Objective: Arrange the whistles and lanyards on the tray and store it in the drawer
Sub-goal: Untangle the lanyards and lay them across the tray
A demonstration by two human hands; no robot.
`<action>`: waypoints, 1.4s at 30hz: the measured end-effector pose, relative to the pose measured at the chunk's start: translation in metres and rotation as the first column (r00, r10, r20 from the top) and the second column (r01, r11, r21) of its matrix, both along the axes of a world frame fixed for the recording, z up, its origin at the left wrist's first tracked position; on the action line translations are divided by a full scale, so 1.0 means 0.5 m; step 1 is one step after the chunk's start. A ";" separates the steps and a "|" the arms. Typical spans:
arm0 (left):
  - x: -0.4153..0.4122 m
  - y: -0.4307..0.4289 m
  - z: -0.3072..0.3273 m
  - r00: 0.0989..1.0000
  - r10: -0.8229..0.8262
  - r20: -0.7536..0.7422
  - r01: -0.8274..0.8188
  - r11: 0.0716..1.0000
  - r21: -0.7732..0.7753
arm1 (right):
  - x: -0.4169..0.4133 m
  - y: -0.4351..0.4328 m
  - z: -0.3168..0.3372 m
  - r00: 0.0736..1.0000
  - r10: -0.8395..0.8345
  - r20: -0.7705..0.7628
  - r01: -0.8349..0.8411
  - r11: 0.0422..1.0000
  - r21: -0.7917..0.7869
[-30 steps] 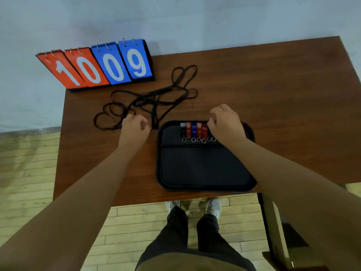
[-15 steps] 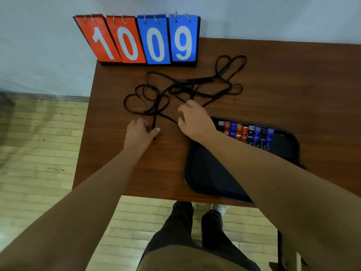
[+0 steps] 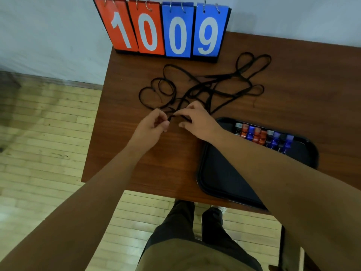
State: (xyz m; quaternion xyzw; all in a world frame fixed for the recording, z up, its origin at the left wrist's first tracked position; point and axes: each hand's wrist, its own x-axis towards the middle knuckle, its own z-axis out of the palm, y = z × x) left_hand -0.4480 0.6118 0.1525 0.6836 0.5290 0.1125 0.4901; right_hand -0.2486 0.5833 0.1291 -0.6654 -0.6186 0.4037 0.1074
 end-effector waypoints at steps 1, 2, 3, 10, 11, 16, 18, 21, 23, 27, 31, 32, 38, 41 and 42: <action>-0.004 0.008 0.012 0.999 -0.004 0.044 0.005 1.000 -0.022 | 0.002 0.003 0.011 0.999 0.001 -0.033 0.000 1.000 0.012; -0.005 0.016 0.026 0.996 -0.002 0.085 0.006 0.999 -0.042 | 0.003 0.005 0.023 0.997 0.007 -0.077 -0.005 1.000 0.023; -0.004 0.024 0.041 0.991 0.005 0.130 0.004 0.998 -0.066 | 0.003 0.009 0.038 0.992 0.012 -0.127 -0.008 1.000 0.030; 0.042 0.076 0.168 0.952 0.035 0.304 0.007 0.991 -0.136 | 0.036 0.013 0.126 0.965 -0.116 -0.237 0.125 0.992 0.023; 0.045 0.083 0.179 0.947 0.076 0.311 -0.035 0.990 -0.136 | 0.050 0.010 0.139 0.967 -0.139 -0.212 0.147 0.989 0.019; 0.065 0.098 0.212 0.837 0.398 0.375 -0.342 0.916 -0.210 | 0.127 -0.008 0.198 0.958 -0.273 -0.083 0.278 0.959 0.048; 0.079 0.100 0.222 0.817 0.491 0.302 -0.447 0.870 -0.208 | 0.147 -0.017 0.222 0.951 -0.304 -0.063 0.309 0.948 0.076; 0.096 0.100 0.237 0.769 0.579 0.271 -0.529 0.815 -0.238 | 0.169 -0.029 0.273 0.931 -0.355 -0.088 0.365 0.920 0.144; 0.106 0.094 0.249 0.751 0.583 0.309 -0.537 0.812 -0.228 | 0.177 -0.034 0.315 0.910 -0.385 -0.154 0.409 0.896 0.174; 0.146 0.076 0.276 0.602 0.584 0.545 -0.359 0.807 -0.469 | 0.174 -0.036 0.388 0.830 -0.446 -0.335 0.503 0.858 0.102; 0.202 0.047 0.303 0.572 0.525 0.630 -0.080 0.800 -0.595 | 0.166 -0.037 0.440 0.594 -0.537 -0.599 0.621 0.779 -0.082; 0.214 0.034 0.310 0.664 0.412 0.624 -0.022 0.845 -0.535 | 0.165 -0.038 0.450 0.523 -0.555 -0.647 0.638 0.758 -0.134; 0.240 -0.004 0.303 0.915 -0.061 0.398 0.124 0.983 -0.135 | 0.211 -0.057 0.459 0.427 -0.638 -0.641 0.725 0.665 -0.179; 0.225 0.003 0.313 0.975 -0.008 0.221 0.004 1.000 0.018 | 0.245 -0.081 0.438 0.481 -0.721 -0.498 0.806 0.587 -0.071; 0.220 0.005 0.319 0.987 0.005 0.161 -0.015 0.998 0.062 | 0.254 -0.090 0.429 0.465 -0.749 -0.472 0.827 0.558 -0.069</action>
